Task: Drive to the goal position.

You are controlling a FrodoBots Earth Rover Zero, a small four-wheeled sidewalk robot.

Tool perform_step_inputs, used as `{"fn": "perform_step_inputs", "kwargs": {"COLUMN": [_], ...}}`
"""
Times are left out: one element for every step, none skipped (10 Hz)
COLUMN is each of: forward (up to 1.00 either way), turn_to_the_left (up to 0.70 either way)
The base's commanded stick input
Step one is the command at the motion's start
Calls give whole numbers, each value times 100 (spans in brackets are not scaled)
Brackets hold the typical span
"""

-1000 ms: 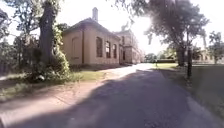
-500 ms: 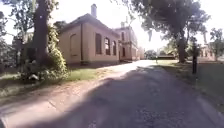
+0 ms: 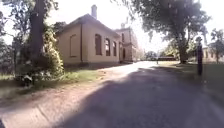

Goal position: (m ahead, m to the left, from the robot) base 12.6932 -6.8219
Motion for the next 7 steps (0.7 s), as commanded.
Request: {"fn": "perform_step_inputs", "kwargs": {"forward": [60, 60, 60, 60, 60, 60, 60], "turn_to_the_left": [0, 0, 0, 0, 0, 0, 0]}}
